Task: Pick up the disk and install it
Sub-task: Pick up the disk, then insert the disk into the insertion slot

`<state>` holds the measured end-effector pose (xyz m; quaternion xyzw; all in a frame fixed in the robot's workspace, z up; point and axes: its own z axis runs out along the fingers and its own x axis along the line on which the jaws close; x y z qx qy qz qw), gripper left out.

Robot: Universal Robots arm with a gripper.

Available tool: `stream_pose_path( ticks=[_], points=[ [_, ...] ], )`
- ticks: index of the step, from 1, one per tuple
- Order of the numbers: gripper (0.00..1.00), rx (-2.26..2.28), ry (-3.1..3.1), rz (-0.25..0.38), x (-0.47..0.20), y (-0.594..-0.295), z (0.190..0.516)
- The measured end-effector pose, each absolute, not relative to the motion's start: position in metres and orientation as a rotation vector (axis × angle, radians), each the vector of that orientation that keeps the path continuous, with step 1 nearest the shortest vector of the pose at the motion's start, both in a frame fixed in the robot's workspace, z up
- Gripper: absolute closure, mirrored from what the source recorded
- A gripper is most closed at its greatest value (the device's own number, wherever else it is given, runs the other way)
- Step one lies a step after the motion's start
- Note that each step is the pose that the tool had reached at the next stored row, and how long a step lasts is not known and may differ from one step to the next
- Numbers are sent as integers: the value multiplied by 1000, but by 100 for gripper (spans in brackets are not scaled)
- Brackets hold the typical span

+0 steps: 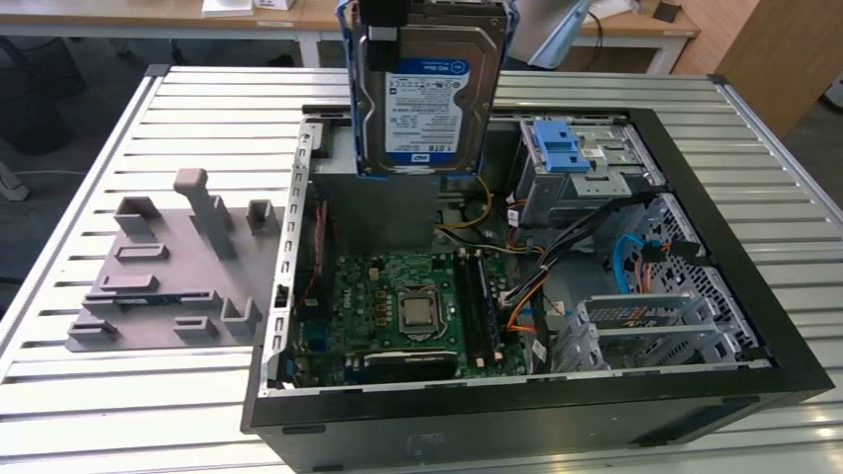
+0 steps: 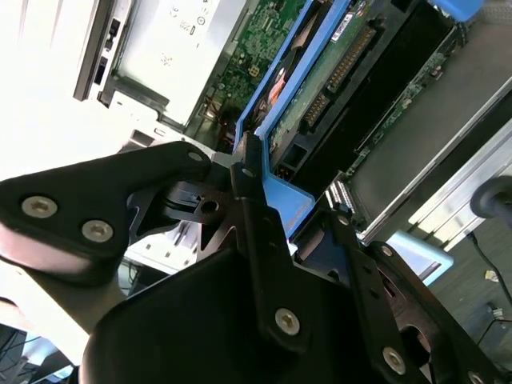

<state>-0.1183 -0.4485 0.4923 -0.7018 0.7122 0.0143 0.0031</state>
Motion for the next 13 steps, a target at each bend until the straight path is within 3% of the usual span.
stream_pose_path(
  ticks=[13],
  points=[
    [64, -2201, 2233, 45, -89, -450, 492]
  ],
)
